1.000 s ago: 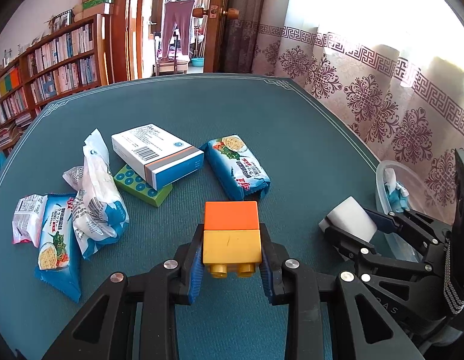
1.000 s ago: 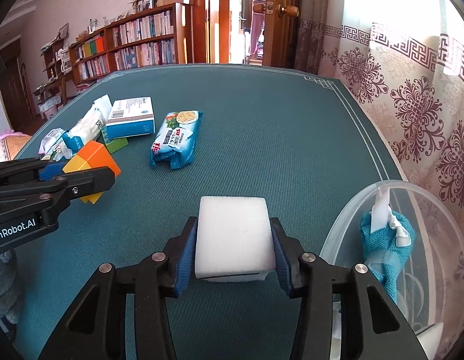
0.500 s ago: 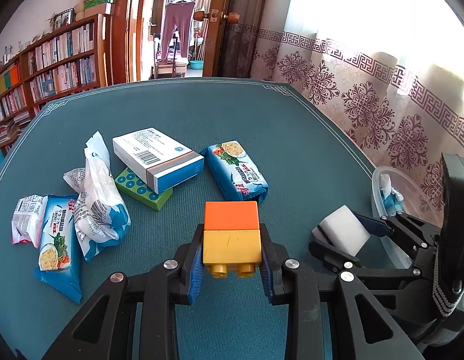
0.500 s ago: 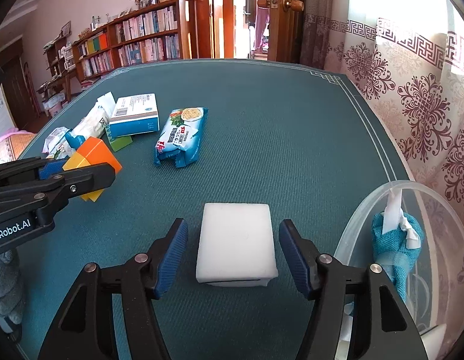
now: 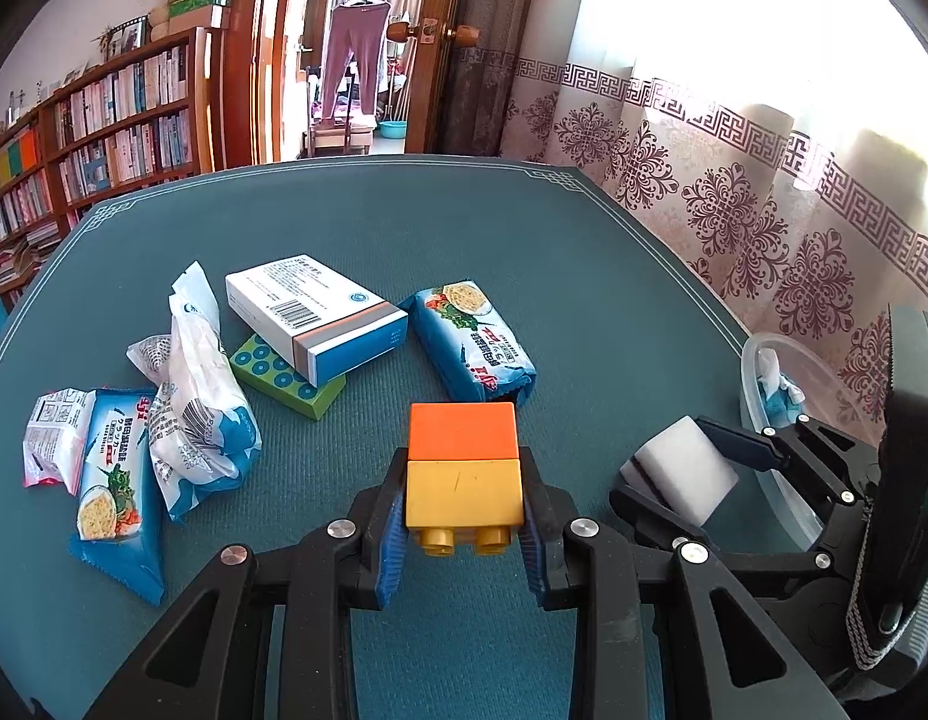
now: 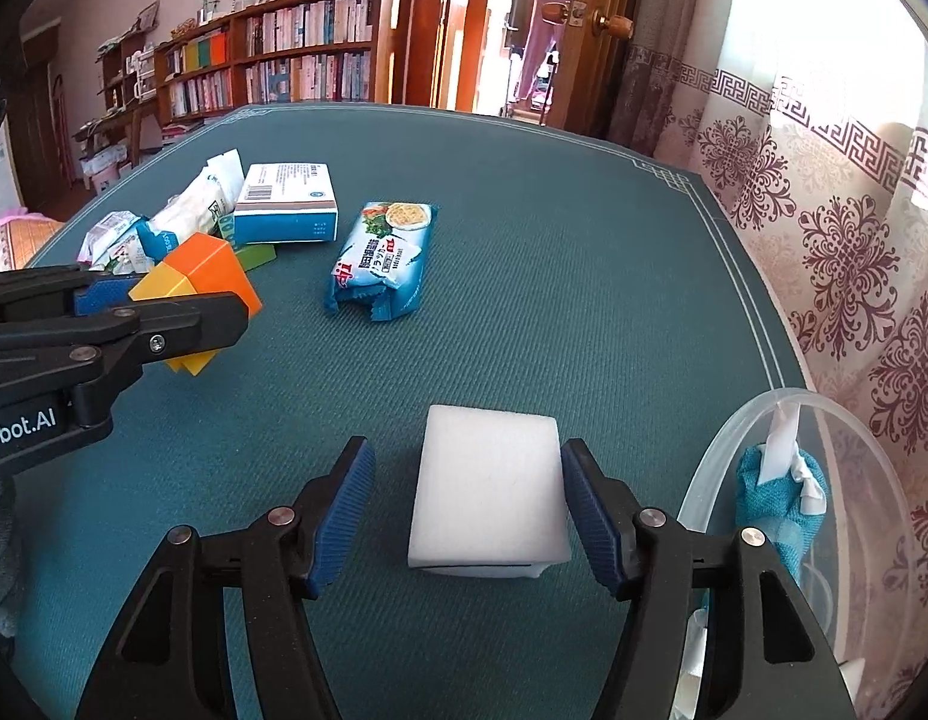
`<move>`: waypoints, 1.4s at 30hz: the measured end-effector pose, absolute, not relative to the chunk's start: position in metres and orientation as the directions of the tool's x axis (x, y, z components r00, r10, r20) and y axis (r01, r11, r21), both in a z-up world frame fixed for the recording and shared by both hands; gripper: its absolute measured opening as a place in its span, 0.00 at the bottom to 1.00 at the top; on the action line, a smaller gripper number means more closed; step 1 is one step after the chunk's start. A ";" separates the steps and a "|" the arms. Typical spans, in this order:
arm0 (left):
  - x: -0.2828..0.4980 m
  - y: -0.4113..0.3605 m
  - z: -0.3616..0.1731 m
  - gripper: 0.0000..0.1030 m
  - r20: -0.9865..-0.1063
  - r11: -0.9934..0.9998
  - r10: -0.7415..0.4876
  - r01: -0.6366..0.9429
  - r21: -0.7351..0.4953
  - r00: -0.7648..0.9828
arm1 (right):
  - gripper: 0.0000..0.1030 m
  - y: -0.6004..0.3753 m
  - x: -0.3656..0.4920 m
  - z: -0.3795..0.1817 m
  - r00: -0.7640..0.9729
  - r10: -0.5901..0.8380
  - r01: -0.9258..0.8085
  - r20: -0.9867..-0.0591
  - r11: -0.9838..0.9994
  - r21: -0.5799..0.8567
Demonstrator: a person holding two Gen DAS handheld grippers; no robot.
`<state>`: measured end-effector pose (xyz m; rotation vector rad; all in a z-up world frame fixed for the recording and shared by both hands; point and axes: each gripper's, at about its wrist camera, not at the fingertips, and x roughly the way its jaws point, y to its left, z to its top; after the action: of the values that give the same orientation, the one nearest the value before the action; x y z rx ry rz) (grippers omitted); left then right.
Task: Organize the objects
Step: 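Hold the toy brick in the left gripper while the right gripper grasps another white sponge, then drop the white sponge into the basin with the right gripper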
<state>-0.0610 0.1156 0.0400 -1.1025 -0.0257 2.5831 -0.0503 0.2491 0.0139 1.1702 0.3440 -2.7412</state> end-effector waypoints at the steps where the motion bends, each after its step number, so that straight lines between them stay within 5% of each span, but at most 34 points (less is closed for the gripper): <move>1: -0.061 0.115 0.040 0.32 -0.700 -0.945 0.307 -0.292 -0.145 -0.645 | 0.63 0.249 -0.052 0.012 -0.686 -0.029 0.216 -0.727 -0.962 -0.166; 9: -0.062 0.115 0.039 0.32 -0.701 -0.945 0.308 -0.291 -0.147 -0.643 | 0.44 0.236 -0.043 0.014 -0.717 0.010 0.256 -0.697 -0.927 -0.276; 25: -0.055 0.121 0.042 0.32 -0.696 -0.938 0.323 -0.316 -0.145 -0.641 | 0.44 0.268 0.006 0.062 -0.777 -0.141 0.237 -0.614 -0.968 -0.077; 42: -0.034 0.176 0.049 0.32 -0.710 -0.887 0.387 -0.449 -0.110 -0.589 | 0.44 0.402 0.040 0.082 -0.810 0.183 -0.201 -0.557 -0.979 -0.031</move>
<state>-0.0338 0.1762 0.0489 -1.0646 0.1109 2.4436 0.0401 0.4023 0.0817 0.9788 -0.0495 -3.1969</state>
